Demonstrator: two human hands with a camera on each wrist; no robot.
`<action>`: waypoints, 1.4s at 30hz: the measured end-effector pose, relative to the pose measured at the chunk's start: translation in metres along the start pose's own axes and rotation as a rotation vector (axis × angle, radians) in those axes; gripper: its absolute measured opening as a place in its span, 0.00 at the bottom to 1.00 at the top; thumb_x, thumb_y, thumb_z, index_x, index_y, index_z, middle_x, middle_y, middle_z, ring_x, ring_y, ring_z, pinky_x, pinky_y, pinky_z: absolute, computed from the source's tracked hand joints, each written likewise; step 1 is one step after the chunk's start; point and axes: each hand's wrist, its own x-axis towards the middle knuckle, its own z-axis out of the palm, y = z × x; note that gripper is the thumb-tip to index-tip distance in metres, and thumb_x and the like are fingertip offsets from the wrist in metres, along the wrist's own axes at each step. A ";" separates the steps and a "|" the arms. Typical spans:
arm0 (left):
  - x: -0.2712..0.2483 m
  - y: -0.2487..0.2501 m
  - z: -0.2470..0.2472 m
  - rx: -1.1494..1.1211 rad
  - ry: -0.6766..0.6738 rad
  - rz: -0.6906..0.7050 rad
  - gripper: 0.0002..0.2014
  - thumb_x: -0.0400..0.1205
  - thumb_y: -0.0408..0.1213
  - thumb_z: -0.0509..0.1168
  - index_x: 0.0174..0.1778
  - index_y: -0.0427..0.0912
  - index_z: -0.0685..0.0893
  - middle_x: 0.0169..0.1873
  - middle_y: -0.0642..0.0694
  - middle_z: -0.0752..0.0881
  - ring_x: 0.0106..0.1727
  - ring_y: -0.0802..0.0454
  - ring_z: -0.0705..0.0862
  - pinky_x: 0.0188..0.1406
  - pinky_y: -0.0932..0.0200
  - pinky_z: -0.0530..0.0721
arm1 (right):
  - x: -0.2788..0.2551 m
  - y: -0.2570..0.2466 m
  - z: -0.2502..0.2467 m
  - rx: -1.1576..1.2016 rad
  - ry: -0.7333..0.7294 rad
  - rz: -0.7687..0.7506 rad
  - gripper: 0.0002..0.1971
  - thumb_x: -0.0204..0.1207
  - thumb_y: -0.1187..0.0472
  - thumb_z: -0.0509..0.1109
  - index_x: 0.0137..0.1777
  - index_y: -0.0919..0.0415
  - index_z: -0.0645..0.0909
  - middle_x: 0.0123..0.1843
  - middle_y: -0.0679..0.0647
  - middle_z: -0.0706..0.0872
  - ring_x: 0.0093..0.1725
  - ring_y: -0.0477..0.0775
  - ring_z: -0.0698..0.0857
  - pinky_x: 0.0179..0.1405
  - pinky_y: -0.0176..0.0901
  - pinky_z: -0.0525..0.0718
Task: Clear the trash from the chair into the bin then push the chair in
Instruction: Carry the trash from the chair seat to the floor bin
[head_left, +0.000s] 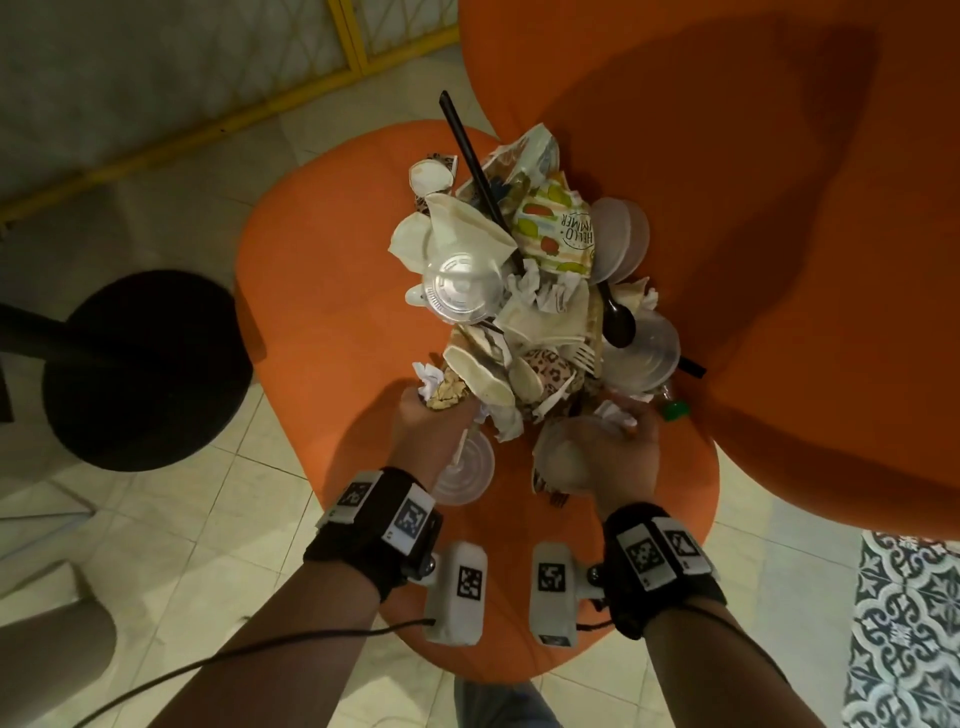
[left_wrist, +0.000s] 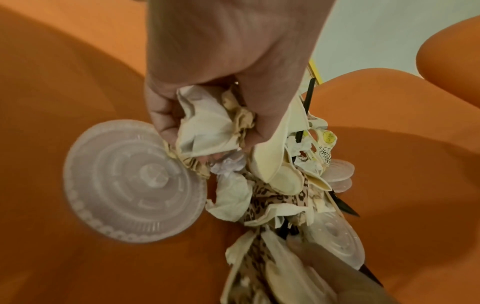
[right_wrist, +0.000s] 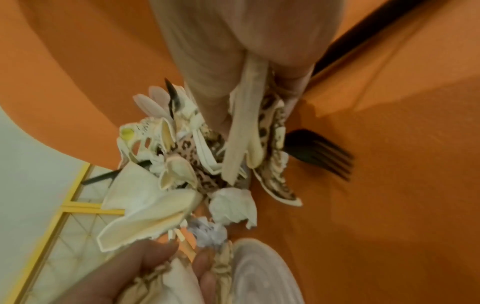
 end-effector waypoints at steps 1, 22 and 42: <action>-0.001 -0.004 0.001 -0.010 -0.004 -0.005 0.25 0.58 0.47 0.75 0.48 0.37 0.86 0.42 0.38 0.91 0.43 0.44 0.90 0.43 0.49 0.87 | -0.002 0.000 0.004 0.004 -0.007 -0.008 0.26 0.69 0.67 0.77 0.63 0.50 0.72 0.45 0.43 0.79 0.48 0.52 0.82 0.50 0.53 0.86; -0.076 -0.039 -0.002 -0.046 0.048 0.184 0.14 0.76 0.29 0.72 0.56 0.41 0.81 0.39 0.57 0.83 0.41 0.63 0.85 0.30 0.82 0.77 | 0.010 0.012 -0.028 0.466 -0.301 0.166 0.26 0.75 0.54 0.72 0.72 0.50 0.70 0.71 0.55 0.80 0.52 0.47 0.87 0.41 0.41 0.86; -0.068 -0.033 0.009 0.290 -0.182 0.568 0.25 0.69 0.45 0.70 0.55 0.79 0.72 0.50 0.74 0.83 0.55 0.75 0.80 0.52 0.79 0.76 | 0.009 0.034 -0.012 0.649 -0.559 0.257 0.47 0.50 0.47 0.88 0.69 0.59 0.70 0.62 0.58 0.82 0.61 0.55 0.85 0.63 0.54 0.83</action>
